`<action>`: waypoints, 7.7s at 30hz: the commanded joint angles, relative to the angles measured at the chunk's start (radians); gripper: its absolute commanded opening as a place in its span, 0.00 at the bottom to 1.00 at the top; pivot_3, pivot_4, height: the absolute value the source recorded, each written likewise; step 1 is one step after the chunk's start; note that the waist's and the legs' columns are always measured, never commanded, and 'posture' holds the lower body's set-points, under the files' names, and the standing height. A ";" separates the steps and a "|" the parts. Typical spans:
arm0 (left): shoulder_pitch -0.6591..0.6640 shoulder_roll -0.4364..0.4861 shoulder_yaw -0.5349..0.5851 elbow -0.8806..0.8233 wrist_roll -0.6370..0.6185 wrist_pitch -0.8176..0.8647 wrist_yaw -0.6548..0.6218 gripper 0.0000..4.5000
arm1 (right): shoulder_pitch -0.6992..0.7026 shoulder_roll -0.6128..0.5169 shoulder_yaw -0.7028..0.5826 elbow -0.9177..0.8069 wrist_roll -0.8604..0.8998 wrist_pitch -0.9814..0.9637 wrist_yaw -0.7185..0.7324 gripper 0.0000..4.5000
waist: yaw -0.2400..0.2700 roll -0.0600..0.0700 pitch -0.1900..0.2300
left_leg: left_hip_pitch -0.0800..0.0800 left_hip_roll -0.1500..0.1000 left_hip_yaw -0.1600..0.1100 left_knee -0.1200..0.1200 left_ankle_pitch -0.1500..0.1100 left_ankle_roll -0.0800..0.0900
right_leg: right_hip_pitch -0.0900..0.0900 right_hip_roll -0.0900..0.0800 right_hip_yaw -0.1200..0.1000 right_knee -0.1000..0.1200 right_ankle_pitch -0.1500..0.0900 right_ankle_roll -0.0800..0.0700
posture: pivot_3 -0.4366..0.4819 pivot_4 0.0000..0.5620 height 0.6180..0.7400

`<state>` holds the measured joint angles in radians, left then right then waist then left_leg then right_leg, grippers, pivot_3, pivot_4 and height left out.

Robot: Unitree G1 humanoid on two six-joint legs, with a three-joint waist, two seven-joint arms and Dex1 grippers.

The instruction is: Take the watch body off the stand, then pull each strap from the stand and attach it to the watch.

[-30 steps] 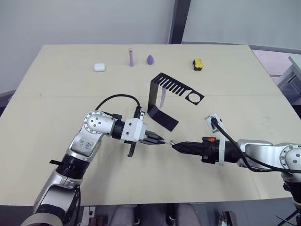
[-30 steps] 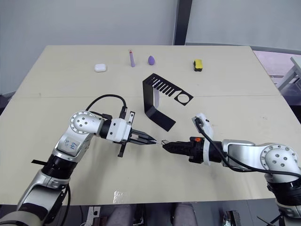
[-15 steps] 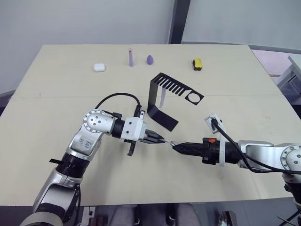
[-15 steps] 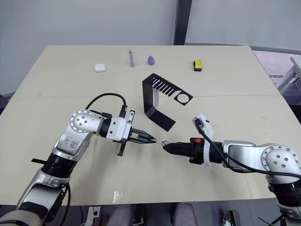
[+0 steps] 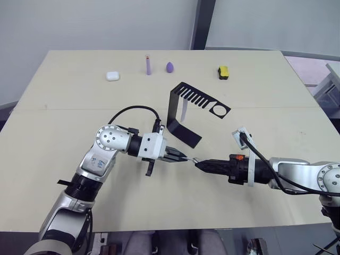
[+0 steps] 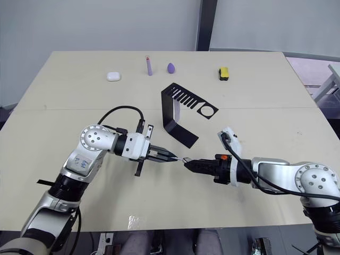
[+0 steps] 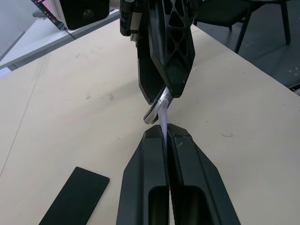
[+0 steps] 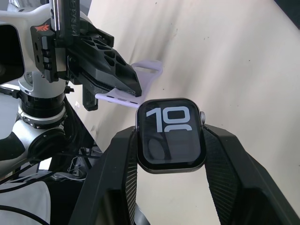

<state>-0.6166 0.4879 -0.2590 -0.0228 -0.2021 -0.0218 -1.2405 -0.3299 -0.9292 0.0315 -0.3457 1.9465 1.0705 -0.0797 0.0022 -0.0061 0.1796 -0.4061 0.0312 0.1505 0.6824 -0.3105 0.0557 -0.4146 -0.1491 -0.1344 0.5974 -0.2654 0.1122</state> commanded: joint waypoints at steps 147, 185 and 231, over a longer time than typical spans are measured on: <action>0.138 0.225 0.158 -0.275 -0.259 0.373 -0.070 0.99 | 0.250 -0.010 0.047 -0.299 -1.532 -0.833 0.995 0.34 | 0.018 -0.001 0.001 | 0.001 0.000 -0.001 0.000 0.000 -0.002 | 0.001 0.002 0.000 -0.003 0.001 0.001 | 0.48 0.27 1.00; 0.455 0.493 0.673 0.091 -0.271 0.410 0.104 1.00 | 0.706 0.046 -0.787 -0.213 -1.356 -0.496 1.144 1.00 | 0.003 0.000 0.001 | 0.003 0.002 -0.002 -0.002 -0.007 -0.009 | 0.001 0.000 0.001 -0.001 -0.001 -0.002 | 0.48 0.27 1.00; 0.196 -0.085 0.208 -0.297 -0.227 0.513 0.606 1.00 | -0.047 0.603 0.083 0.301 -1.731 -0.382 0.576 0.02 | -0.006 0.000 -0.003 | 0.004 0.000 0.000 -0.001 0.001 -0.006 | 0.000 0.003 0.001 0.011 -0.001 -0.002 | 0.48 0.27 1.00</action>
<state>-0.4084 0.4090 -0.0459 -0.3227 -0.4401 0.5032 -0.6494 -0.4071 -0.3284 0.1073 -0.0750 0.2184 0.6365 0.5113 -0.0041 -0.0061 0.1770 -0.4018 0.0316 0.1501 0.6818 -0.3094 0.0500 -0.4142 -0.1462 -0.1333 0.6083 -0.2665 0.1103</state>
